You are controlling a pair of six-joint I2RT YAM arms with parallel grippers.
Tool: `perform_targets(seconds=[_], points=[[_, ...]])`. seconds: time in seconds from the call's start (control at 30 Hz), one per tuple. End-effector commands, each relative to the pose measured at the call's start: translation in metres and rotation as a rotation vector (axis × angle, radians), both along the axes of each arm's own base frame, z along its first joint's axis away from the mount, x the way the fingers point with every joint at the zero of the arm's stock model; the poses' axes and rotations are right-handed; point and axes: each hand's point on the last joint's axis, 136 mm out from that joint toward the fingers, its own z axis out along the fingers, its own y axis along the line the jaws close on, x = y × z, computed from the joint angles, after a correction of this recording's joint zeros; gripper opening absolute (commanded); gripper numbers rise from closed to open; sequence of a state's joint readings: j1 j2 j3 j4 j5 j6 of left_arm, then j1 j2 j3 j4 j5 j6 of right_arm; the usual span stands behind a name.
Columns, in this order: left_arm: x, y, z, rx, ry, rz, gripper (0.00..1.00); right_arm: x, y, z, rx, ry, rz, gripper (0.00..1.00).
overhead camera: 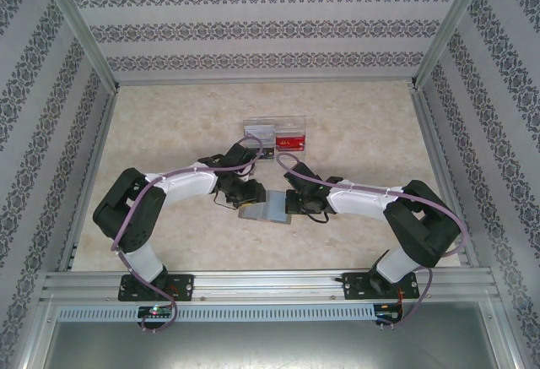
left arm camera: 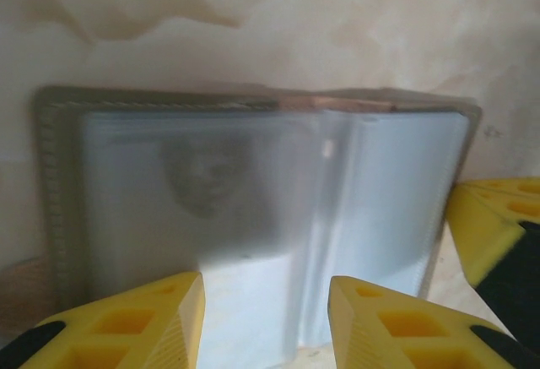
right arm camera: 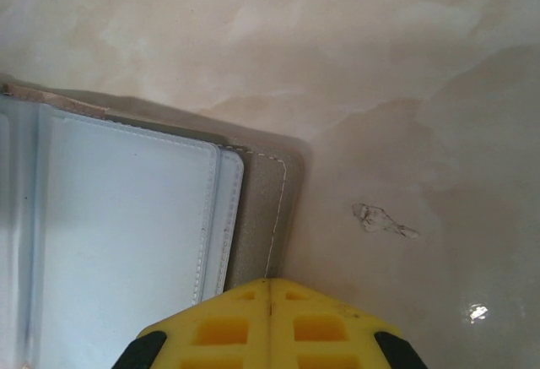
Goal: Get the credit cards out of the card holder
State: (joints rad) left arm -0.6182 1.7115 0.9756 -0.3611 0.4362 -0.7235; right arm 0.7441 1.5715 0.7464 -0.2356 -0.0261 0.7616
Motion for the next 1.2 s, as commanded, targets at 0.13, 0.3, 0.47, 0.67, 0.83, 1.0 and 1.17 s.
perform_targets(seconds=[0.13,0.3,0.47,0.67,0.83,1.0,1.17], points=[[0.004,-0.027,0.017,-0.075,-0.040,-0.048,0.44,-0.008,0.000,-0.009,-0.019,0.046,0.002,0.00],[0.011,-0.004,0.022,0.019,-0.088,0.003,0.43,-0.007,-0.002,-0.004,-0.020,0.032,-0.001,0.00],[0.016,0.028,0.013,0.134,-0.081,0.070,0.43,-0.008,-0.004,-0.005,-0.025,0.034,-0.003,0.00],[0.012,0.030,0.001,0.147,-0.045,0.069,0.43,-0.009,-0.004,-0.006,-0.024,0.038,-0.006,0.00],[0.008,0.029,-0.009,0.147,-0.014,0.062,0.43,-0.010,-0.004,-0.007,-0.022,0.040,-0.007,0.00],[0.007,0.033,-0.011,0.169,-0.009,0.069,0.43,-0.010,-0.003,-0.006,-0.020,0.041,-0.006,0.00],[0.012,0.037,0.001,0.169,-0.057,0.090,0.43,-0.010,-0.003,-0.008,-0.023,0.046,-0.004,0.00]])
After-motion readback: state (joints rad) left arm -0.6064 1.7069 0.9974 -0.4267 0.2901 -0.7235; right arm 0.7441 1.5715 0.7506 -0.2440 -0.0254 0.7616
